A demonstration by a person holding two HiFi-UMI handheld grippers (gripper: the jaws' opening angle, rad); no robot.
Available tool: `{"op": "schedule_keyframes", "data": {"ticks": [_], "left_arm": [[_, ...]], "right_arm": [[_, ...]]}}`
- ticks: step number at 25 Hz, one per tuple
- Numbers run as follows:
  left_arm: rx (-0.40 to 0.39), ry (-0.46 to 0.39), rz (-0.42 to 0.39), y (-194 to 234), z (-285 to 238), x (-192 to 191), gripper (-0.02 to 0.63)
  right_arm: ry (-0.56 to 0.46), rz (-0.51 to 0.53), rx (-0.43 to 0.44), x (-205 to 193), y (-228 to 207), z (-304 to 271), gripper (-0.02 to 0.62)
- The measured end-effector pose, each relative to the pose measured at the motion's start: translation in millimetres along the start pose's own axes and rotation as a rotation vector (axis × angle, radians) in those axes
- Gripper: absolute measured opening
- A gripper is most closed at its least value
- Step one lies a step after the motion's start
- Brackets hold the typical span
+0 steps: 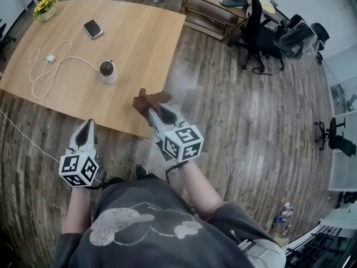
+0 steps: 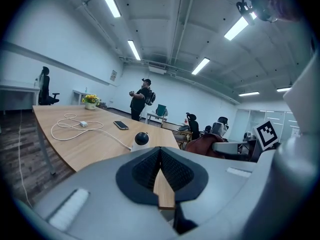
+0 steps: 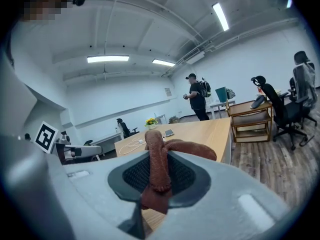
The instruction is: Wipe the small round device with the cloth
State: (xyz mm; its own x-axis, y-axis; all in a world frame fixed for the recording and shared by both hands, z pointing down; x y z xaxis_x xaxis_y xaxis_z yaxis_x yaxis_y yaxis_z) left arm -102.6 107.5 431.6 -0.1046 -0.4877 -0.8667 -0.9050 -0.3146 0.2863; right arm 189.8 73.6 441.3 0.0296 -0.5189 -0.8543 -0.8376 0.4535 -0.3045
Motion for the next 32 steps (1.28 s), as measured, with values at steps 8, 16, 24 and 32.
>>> {"op": "schedule_keyframes", "data": {"ticks": [8,16,24,32], "left_arm": [[-0.033,-0.066,-0.036,-13,18,9,0.018],[-0.039,-0.090,-0.015,-4,49,-1,0.018],[-0.028,-0.099,0.003,-1,76,-14,0.020],[0.002,-0.094,0.036,15,102,-30,0.018]], "right_arm": [[0.010,0.044,0.020,-3,24,10,0.063],[-0.011,0.056,0.024,-10,60,25,0.061],[0.020,0.034,0.001,-28,72,36,0.060],[0.036,0.061,0.022,-38,100,31,0.060]]}}
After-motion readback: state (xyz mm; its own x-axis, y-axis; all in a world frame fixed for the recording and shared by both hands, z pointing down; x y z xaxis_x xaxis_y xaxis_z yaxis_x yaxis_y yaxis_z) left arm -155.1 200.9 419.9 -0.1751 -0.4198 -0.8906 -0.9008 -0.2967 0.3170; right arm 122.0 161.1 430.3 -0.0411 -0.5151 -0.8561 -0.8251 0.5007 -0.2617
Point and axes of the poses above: the fingertips, and each gripper's own axes: z backward along the fingers, y to its left, x out of its top, the point moved 10 cm from there along z, backward along the fingers, and after that the axes turned 8 degrees about y, right-handed, at the moved point
